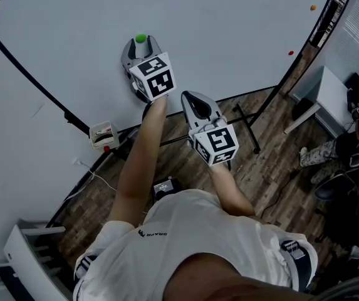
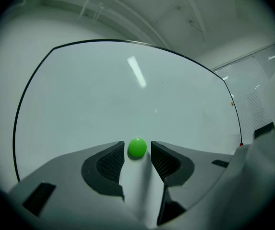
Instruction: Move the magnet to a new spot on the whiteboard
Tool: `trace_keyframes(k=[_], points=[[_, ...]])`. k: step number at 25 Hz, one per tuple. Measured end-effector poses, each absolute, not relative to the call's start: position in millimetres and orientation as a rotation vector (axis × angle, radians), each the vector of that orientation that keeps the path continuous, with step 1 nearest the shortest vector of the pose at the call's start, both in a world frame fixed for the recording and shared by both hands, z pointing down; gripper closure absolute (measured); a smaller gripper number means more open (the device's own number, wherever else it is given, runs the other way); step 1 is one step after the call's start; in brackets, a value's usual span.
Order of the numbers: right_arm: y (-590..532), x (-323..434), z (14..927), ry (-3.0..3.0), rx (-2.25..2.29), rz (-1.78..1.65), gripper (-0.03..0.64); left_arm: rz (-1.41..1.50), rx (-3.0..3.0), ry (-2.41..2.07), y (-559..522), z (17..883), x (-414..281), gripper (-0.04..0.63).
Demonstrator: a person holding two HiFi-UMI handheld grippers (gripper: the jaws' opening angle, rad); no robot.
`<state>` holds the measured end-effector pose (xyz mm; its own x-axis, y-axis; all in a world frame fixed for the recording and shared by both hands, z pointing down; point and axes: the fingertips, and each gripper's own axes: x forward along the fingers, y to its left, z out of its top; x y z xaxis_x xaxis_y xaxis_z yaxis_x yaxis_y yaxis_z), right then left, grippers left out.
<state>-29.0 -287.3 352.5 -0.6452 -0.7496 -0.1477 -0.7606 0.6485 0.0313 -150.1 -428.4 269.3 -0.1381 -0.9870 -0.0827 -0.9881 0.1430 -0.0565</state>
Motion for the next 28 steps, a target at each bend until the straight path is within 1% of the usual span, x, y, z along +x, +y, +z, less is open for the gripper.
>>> trace_keyframes(k=[13, 16, 21, 24, 28], points=[[-290.9, -29.1, 356.0, 2.745, -1.251, 0.116, 0.603, 0.028, -1.976, 2.324, -436.1, 268.4, -153.3, 0.439], [-291.2, -29.4, 356.8, 2.745, -1.254, 0.114, 0.603, 0.017, -1.959, 2.334, -435.2, 268.7, -156.6, 0.451], [-291.6, -31.1, 357.7, 2.746, -1.243, 0.104, 0.603, -0.034, -1.950, 2.334, -436.5, 270.4, -156.8, 0.451], [-290.9, -30.5, 356.0, 2.738, -1.232, 0.094, 0.603, -0.075, -1.952, 2.326, -436.9, 271.9, -154.2, 0.469], [-292.5, -30.0, 357.3, 2.734, -1.235, 0.089, 0.603, -0.048, -1.959, 2.334, -437.9, 273.6, -155.4, 0.472]])
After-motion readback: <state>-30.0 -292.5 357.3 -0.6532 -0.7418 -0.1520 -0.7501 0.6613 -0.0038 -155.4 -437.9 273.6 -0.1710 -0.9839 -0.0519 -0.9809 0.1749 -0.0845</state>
